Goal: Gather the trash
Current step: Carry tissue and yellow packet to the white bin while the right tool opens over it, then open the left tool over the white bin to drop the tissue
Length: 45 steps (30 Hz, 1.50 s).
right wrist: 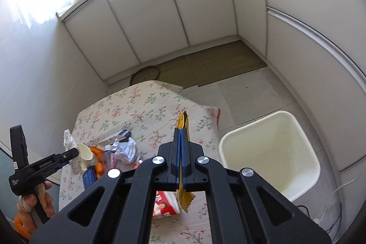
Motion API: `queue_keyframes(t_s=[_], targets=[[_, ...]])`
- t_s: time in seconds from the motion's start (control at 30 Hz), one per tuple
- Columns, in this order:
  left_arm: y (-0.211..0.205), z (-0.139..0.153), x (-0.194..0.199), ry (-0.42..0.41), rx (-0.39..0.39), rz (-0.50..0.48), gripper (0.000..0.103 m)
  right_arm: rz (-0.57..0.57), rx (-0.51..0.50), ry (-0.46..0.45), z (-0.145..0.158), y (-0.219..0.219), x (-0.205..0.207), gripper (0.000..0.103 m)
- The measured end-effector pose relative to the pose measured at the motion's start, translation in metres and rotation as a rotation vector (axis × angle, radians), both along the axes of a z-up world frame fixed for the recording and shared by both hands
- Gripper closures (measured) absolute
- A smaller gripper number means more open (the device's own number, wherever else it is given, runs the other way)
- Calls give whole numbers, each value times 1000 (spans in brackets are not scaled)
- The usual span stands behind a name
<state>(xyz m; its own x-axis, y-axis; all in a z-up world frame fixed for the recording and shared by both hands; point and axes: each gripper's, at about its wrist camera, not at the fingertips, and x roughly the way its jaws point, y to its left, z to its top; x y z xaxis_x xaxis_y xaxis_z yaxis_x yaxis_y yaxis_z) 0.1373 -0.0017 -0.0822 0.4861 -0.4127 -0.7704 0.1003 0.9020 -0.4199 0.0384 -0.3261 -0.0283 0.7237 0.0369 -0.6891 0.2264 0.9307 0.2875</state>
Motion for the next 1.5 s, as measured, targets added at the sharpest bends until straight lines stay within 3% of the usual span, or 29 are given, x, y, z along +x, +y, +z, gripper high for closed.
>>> queue_keyframes(t_s=[0.37, 0.7, 0.77, 0.8, 0.83, 0.97, 1.03, 1.2, 1.5], targets=[[-47, 3, -5, -42, 33, -75, 71, -232, -193, -11, -13, -56, -13, 102], [-84, 6, -9, -61, 30, -125, 71, -306, -243, 24, -35, -77, -18, 100], [-93, 8, -12, -69, 21, -141, 71, -321, -245, 23, -35, -82, -22, 83], [-99, 10, -14, -78, 17, -152, 71, -335, -244, 15, -35, -85, -24, 57], [-105, 12, -16, -89, 10, -163, 71, -362, -249, -4, -33, -88, -30, 39], [-130, 20, -22, -133, -27, -217, 71, -421, -270, -52, -24, -100, -45, 32], [-144, 25, -26, -156, -47, -239, 70, -464, -284, -67, -22, -106, -51, 22], [-184, 28, -35, -200, -64, -307, 70, -544, -354, -99, -15, -121, -65, 11], [-263, 7, -38, -159, -91, -410, 70, -633, -345, -32, -21, -159, -80, 8]])
